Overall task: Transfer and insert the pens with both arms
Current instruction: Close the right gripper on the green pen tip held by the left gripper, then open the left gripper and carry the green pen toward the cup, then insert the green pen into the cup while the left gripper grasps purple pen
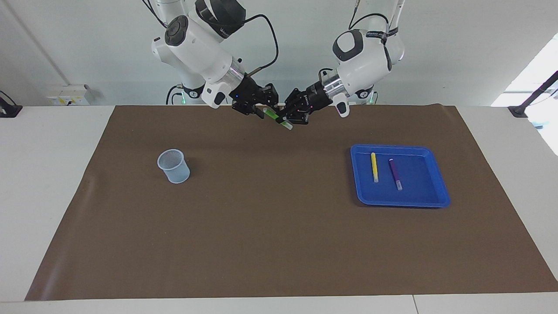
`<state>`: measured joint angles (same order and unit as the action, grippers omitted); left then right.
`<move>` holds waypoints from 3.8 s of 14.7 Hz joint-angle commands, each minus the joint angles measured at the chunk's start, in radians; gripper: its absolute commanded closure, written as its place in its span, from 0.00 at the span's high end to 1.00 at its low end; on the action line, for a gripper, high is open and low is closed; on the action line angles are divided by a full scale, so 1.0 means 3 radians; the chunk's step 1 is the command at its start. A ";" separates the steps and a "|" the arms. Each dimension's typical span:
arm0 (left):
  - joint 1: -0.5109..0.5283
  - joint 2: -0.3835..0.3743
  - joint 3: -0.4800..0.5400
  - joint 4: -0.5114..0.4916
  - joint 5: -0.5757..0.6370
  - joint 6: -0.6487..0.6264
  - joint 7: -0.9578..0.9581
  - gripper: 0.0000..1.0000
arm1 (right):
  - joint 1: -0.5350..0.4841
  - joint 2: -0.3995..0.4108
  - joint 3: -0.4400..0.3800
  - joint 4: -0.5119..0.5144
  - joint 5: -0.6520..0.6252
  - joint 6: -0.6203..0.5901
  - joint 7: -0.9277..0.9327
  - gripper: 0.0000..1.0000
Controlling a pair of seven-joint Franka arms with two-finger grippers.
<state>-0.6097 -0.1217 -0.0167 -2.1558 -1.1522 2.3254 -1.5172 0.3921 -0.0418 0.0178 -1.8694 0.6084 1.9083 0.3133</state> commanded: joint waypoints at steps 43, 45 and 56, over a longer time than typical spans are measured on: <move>0.1997 0.0707 0.0030 -0.0162 0.3493 -0.0139 0.5983 0.99 | -0.1506 -0.0449 0.0012 -0.1495 -0.2069 0.0940 -0.0886 0.00; 0.1997 0.0784 0.0030 -0.0167 0.3493 -0.0066 0.5978 0.95 | -0.1507 -0.0398 0.0012 -0.1505 -0.2069 0.1022 -0.0886 0.00; 0.1991 0.0907 0.0030 -0.0254 0.3498 0.0082 0.5962 0.77 | -0.1507 -0.0300 0.0017 -0.1546 -0.2059 0.1135 -0.0881 0.00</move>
<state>-0.0111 0.1571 -0.0074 -2.2068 -0.1254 2.3205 0.2701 -0.0367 -0.1267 0.0084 -2.3170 0.0042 2.2233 0.0737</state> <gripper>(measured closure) 0.225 0.811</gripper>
